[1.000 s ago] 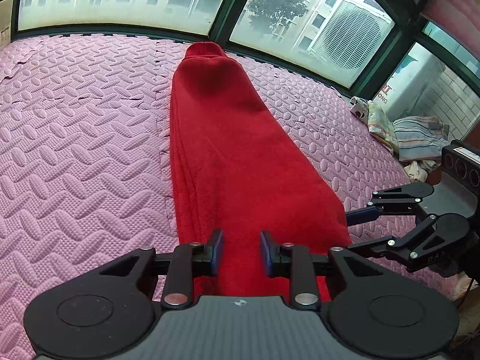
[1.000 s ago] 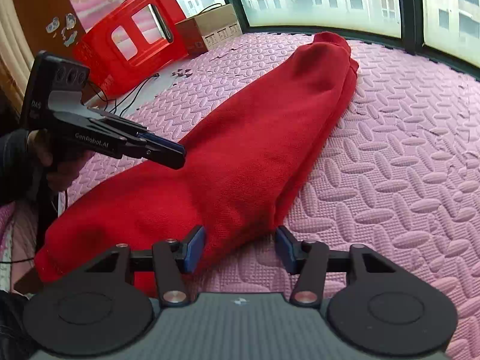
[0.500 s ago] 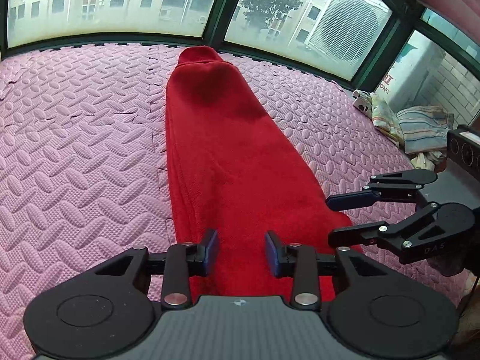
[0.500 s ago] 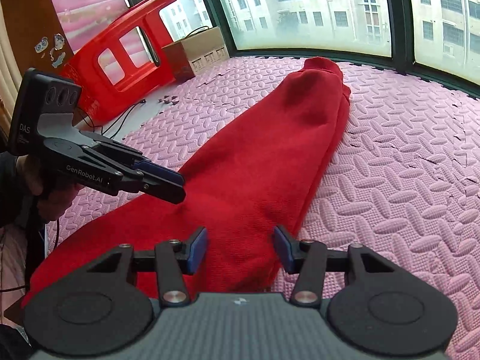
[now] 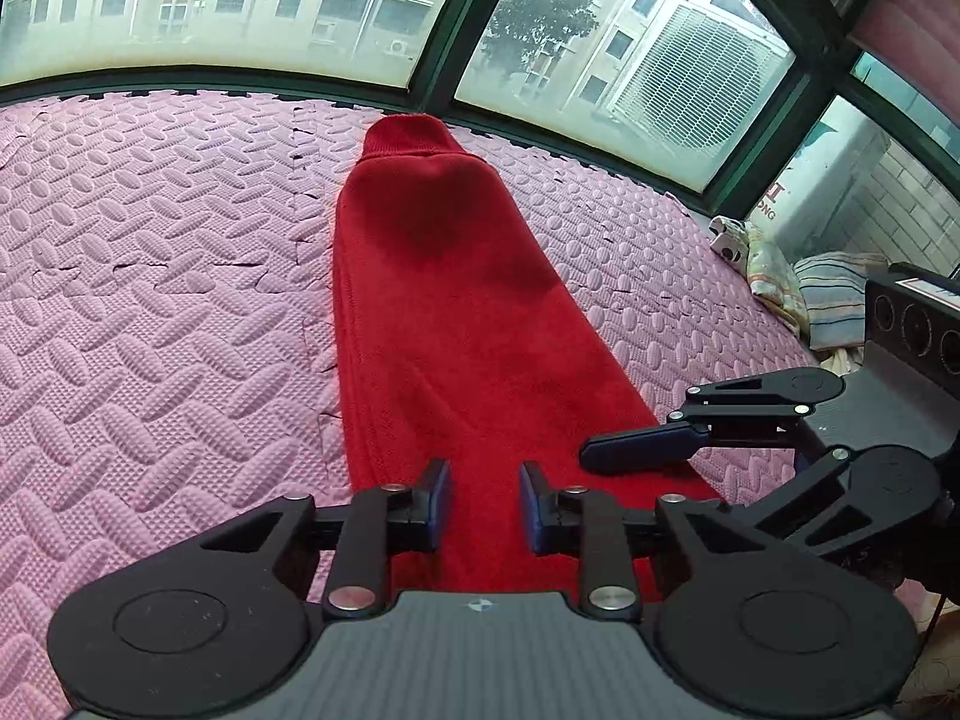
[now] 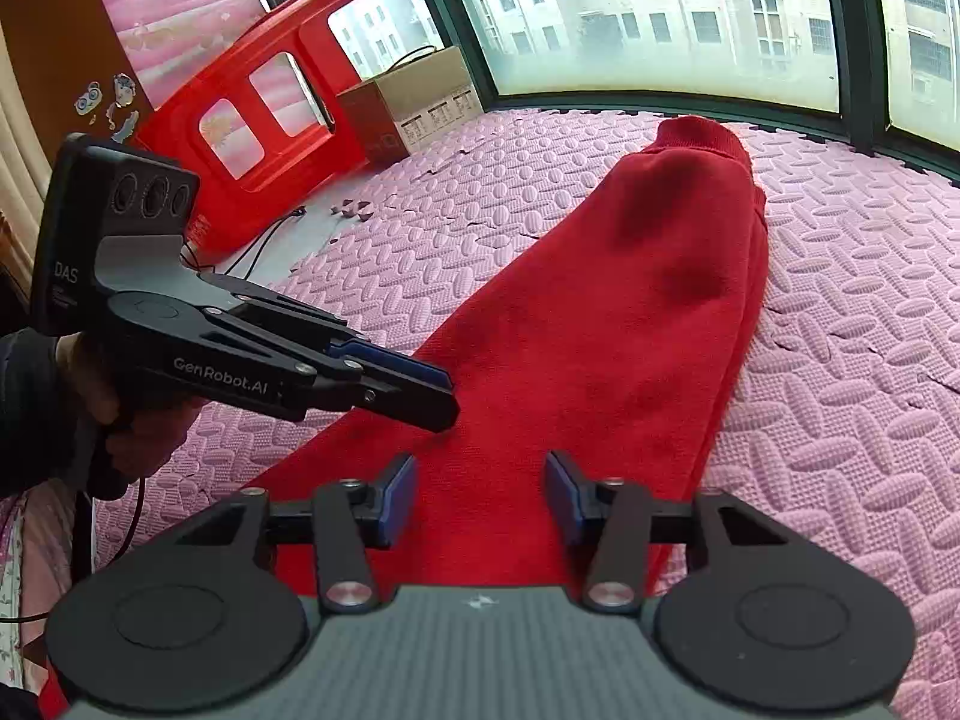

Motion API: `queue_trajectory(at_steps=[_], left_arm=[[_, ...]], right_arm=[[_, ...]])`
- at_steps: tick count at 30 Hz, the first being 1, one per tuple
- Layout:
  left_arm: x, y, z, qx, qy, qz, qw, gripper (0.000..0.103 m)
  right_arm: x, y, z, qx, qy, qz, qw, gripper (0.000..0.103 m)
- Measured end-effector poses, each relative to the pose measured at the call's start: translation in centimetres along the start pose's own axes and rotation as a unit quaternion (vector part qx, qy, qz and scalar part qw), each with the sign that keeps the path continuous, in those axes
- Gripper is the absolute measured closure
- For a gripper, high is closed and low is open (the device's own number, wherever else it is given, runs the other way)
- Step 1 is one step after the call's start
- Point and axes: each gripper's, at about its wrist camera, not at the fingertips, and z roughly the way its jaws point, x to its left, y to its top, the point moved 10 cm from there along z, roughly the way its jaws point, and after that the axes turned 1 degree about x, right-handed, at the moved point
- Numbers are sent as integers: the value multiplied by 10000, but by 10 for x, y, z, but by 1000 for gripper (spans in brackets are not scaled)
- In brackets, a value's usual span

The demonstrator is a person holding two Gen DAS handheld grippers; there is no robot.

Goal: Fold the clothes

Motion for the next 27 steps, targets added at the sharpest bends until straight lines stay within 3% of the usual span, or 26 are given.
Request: queue_trajectory(at_steps=[2,3,9,11,13,14,21,27], left_arm=[[5,-2,-2,-14,1,12,10000,84],[6,-2,-4,-17,-5,29,10000,85],[6,-4,-8,-6,21,272,9996,86],[7,-4,-9,-3,-2,216,9998,86],[5,-3,-9,12,-2,231,9997,85],[4,-2,-9,20,-1,241,9997,85],[0,1,-7,47,-6,311,9995,78],[0,1,-8,46,-92,281,9996,74]], right_arm=[[-11,-4,-6,34,-146,124,9998,89],[-17,-7,-11,54,-170,212,9996,94],[-31,-9,-25,105,-380,247,9989,95],[-31,-2,-27,84,-464,200,9987,91],[-33,11,-29,-80,-524,206,9984,70],[-35,15,-29,-115,-561,194,9982,55],[-75,76,-12,-505,-883,510,9935,52],[-113,114,17,-730,-831,1176,9869,45]])
